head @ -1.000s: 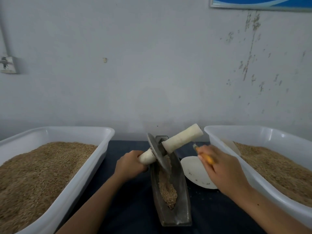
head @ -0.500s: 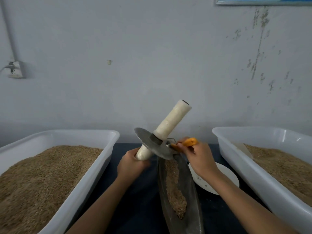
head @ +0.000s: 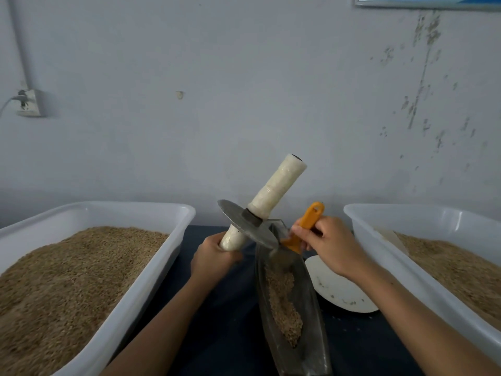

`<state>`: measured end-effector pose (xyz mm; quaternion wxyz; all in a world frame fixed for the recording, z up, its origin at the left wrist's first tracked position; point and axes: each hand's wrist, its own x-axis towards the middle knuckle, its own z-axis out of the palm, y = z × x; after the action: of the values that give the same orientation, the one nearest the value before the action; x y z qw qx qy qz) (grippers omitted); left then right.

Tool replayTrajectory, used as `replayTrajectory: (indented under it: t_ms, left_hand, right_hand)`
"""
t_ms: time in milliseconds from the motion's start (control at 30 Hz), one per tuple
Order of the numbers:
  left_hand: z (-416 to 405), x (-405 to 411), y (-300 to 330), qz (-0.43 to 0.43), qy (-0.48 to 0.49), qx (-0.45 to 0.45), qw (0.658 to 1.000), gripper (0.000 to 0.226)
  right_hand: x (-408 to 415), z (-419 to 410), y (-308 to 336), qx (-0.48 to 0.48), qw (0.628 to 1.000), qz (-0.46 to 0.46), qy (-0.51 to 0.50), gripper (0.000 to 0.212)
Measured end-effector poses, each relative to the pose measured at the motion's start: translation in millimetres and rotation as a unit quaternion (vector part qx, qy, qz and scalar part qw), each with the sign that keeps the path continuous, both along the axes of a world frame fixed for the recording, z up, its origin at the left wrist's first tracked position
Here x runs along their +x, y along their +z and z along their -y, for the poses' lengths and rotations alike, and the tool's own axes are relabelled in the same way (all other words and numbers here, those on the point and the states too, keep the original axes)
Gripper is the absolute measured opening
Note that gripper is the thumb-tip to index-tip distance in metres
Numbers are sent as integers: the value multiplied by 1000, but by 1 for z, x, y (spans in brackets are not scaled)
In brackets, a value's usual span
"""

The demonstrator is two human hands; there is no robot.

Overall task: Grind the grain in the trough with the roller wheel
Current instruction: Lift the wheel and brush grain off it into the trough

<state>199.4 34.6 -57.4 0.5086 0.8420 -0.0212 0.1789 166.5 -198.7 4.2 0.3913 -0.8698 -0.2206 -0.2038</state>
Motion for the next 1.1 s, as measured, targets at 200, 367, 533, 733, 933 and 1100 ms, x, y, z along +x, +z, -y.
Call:
replayTrajectory:
  t_ms: [200, 367, 533, 733, 933, 1100]
  left_hand:
    - [-1, 2, 0, -13, -8, -7, 1000, 36]
    - [0, 3, 0, -17, -22, -9, 1000, 39]
    - [0, 5, -2, -20, -16, -11, 1000, 39]
    - [-1, 6, -1, -28, -19, -31, 999, 41]
    - [-3, 7, -1, -33, -26, -81, 996, 32]
    - [-5, 5, 3, -42, -28, -116, 992, 26]
  right_hand:
    - [8, -11, -19, -92, 995, 25, -9, 22]
    - [2, -11, -23, -104, 993, -52, 12, 33]
    - [-5, -11, -10, -5, 999, 12, -36, 39]
    - [13, -20, -25, 8, 994, 50, -97, 36]
    - [12, -16, -32, 17, 998, -44, -52, 33]
    - [-14, -1, -14, 17, 997, -76, 25, 26]
